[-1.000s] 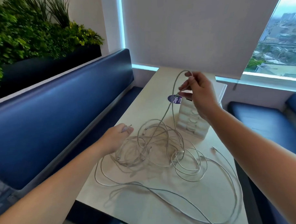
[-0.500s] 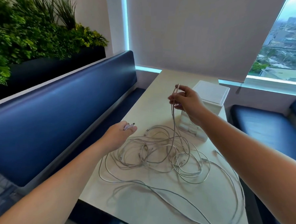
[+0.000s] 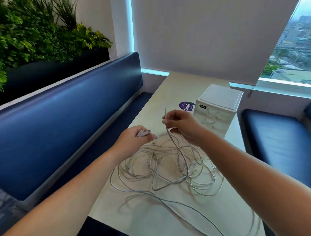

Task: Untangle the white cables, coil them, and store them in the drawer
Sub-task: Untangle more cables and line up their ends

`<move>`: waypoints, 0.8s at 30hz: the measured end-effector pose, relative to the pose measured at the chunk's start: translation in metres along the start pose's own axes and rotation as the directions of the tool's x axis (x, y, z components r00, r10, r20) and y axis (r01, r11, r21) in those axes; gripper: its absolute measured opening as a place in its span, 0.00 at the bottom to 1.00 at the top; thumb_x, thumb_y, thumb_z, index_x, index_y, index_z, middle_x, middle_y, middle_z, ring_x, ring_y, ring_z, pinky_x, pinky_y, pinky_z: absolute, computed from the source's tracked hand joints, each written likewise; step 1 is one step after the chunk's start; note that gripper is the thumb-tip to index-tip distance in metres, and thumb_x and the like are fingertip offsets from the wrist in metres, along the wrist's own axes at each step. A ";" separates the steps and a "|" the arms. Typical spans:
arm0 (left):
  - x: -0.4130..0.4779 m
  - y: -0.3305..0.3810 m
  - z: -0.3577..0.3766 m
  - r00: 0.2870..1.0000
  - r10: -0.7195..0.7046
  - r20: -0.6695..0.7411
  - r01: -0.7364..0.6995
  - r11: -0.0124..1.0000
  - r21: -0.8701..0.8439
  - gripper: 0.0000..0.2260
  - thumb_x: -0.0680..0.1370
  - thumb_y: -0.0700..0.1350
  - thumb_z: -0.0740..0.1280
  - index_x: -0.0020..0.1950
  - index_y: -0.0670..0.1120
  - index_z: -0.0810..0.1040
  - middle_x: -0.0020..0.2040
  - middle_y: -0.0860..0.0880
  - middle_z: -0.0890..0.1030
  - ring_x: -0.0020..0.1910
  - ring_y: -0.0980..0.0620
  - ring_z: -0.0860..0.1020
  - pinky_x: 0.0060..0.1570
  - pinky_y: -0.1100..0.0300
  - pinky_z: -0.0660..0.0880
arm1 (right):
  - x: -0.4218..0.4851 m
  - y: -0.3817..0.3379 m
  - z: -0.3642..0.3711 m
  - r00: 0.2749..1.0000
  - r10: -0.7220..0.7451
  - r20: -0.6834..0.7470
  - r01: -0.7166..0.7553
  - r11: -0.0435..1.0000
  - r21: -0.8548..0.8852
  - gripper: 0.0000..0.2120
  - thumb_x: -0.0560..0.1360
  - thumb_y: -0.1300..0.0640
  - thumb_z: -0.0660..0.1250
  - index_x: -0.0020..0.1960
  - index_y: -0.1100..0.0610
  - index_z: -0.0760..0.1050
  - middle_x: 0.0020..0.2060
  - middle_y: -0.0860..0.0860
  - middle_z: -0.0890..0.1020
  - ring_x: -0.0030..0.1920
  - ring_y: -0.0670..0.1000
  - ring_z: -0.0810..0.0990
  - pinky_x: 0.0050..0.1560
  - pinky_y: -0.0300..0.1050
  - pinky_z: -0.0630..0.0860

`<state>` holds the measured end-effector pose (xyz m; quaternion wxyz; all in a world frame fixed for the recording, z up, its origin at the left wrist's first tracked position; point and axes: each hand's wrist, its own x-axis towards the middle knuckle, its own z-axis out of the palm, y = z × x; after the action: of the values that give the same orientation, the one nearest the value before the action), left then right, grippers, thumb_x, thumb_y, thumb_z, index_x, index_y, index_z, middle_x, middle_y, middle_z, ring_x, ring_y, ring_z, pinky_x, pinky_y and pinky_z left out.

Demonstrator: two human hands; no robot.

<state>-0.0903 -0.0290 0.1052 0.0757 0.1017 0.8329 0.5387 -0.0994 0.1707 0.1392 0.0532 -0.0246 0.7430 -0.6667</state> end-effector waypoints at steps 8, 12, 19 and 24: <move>0.006 0.014 0.008 0.989 0.068 0.131 -0.054 0.993 -0.107 0.19 0.74 0.45 0.75 0.64 0.53 0.77 0.54 0.58 0.84 0.53 0.64 0.80 0.52 0.70 0.73 | 0.009 -0.030 0.010 0.990 -0.128 -0.058 0.123 0.990 -0.072 0.06 0.71 0.61 0.73 0.41 0.54 0.76 0.42 0.51 0.78 0.37 0.43 0.73 0.35 0.38 0.65; 0.010 0.022 0.008 0.986 0.119 0.115 -0.104 0.987 -0.125 0.16 0.75 0.45 0.73 0.61 0.53 0.78 0.52 0.56 0.85 0.53 0.62 0.80 0.48 0.73 0.74 | 0.013 -0.043 0.012 0.988 -0.153 -0.024 0.151 0.985 -0.079 0.07 0.71 0.61 0.72 0.40 0.53 0.75 0.44 0.55 0.75 0.40 0.47 0.72 0.35 0.38 0.65; 0.015 0.024 0.010 0.988 0.152 0.015 -0.150 0.985 -0.090 0.03 0.76 0.43 0.72 0.49 0.50 0.80 0.48 0.50 0.83 0.51 0.50 0.80 0.49 0.64 0.77 | 0.010 -0.033 0.009 0.989 -0.142 -0.037 0.136 0.983 -0.119 0.07 0.75 0.53 0.69 0.49 0.55 0.77 0.44 0.50 0.78 0.40 0.45 0.74 0.40 0.39 0.69; 0.018 0.020 0.000 0.986 0.168 0.013 -0.167 0.982 -0.087 0.04 0.76 0.44 0.72 0.49 0.47 0.79 0.47 0.47 0.84 0.44 0.55 0.80 0.49 0.58 0.75 | -0.024 0.024 0.001 0.982 0.007 0.187 0.058 0.940 -0.337 0.12 0.77 0.51 0.65 0.56 0.55 0.76 0.43 0.46 0.77 0.41 0.43 0.73 0.41 0.35 0.71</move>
<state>-0.1063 -0.0168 0.1229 0.0427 0.1734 0.7968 0.5773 -0.0742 0.1745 0.1165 0.1084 -0.1050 0.8386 -0.5234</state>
